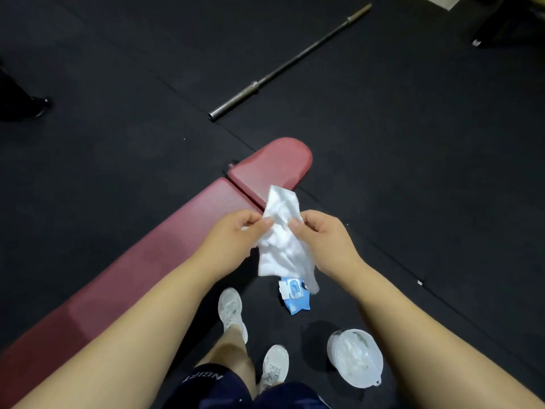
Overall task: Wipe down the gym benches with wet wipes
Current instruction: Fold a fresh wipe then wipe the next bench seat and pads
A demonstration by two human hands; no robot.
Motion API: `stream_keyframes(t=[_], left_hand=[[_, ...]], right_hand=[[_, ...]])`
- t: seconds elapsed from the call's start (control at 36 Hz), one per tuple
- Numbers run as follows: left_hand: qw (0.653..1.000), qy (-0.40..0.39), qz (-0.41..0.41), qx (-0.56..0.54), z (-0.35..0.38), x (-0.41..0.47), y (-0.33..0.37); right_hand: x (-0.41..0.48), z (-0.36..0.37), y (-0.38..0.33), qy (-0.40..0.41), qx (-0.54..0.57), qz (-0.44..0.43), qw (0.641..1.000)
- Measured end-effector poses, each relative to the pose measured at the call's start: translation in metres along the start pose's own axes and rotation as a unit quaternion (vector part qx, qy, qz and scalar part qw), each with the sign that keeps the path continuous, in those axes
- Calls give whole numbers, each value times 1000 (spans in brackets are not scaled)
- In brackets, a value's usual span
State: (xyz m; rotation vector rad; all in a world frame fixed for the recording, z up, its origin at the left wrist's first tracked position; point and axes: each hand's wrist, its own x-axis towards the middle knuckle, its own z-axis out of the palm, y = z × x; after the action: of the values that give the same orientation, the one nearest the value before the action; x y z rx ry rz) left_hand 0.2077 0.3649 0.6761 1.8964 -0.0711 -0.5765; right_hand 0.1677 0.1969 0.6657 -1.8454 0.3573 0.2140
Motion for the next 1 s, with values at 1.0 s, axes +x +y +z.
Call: stream_keyframes(t=[1.0], left_hand=[[992,7,-108,62,-29,353,-31]], right_hand=[[351,-28,39,-100,-178,39,978]])
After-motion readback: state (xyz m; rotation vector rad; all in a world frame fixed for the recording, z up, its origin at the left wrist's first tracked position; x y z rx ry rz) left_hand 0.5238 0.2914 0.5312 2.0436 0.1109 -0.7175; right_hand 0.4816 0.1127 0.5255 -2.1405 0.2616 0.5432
